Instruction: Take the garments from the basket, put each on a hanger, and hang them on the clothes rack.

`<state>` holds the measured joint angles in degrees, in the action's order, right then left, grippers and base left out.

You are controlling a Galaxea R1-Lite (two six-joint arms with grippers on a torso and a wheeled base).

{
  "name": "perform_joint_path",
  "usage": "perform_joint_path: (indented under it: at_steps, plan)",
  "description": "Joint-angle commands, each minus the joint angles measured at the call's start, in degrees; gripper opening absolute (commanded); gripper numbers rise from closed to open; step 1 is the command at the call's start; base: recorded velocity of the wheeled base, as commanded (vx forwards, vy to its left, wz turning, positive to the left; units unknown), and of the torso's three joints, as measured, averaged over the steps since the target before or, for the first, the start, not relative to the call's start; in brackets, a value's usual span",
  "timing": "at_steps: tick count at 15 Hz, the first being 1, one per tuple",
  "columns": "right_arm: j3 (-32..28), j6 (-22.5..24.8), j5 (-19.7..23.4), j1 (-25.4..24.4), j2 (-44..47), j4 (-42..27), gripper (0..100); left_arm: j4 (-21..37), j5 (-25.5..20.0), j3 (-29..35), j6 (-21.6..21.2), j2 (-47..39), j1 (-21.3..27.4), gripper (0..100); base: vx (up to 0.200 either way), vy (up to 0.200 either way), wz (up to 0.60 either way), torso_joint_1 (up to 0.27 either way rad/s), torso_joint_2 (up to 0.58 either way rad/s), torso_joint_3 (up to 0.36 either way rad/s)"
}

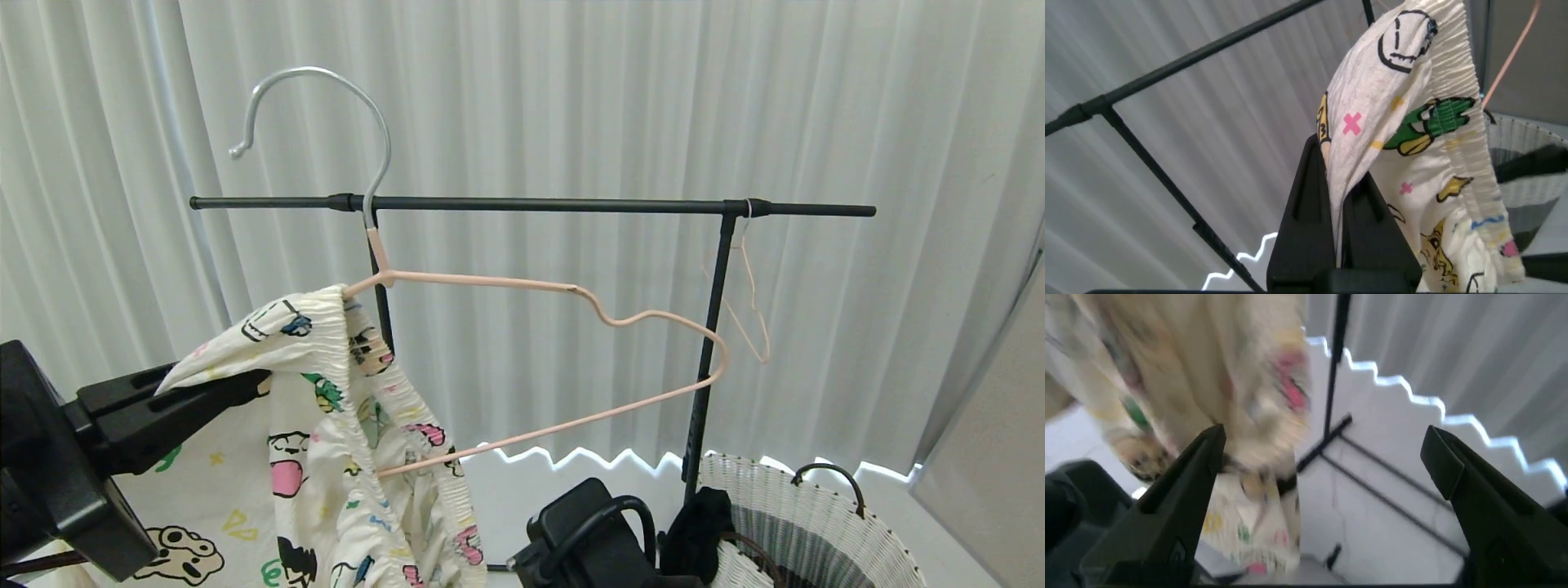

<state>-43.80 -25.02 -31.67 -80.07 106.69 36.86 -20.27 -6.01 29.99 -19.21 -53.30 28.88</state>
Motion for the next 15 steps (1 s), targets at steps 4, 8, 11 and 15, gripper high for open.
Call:
perform_joint_path:
  at_steps: [4,8,11,15]
  plan:
    - [0.0,-2.3,-0.1,1.0,-0.1,-2.4,0,0.0,0.0,0.1,0.0,-0.1,0.0,0,0.0,0.0,0.0,0.0,0.0,0.0]
    - [0.2,-2.3,-0.2,1.1,-0.3,-3.1,0,-0.1,0.0,-0.3,-0.1,-0.1,0.0,0,0.0,0.0,0.0,0.0,0.0,0.0]
    - [2.1,-1.2,-0.7,4.8,-1.3,-3.1,0,0.0,0.6,-2.5,-0.7,-0.1,-0.4,0,0.0,0.0,0.0,0.0,0.0,0.0]
    - [9.4,5.2,-1.5,13.7,-6.8,-2.9,0,-0.1,2.6,-5.2,-0.7,-0.2,-3.4,0,0.0,0.0,0.0,0.0,0.0,0.0]
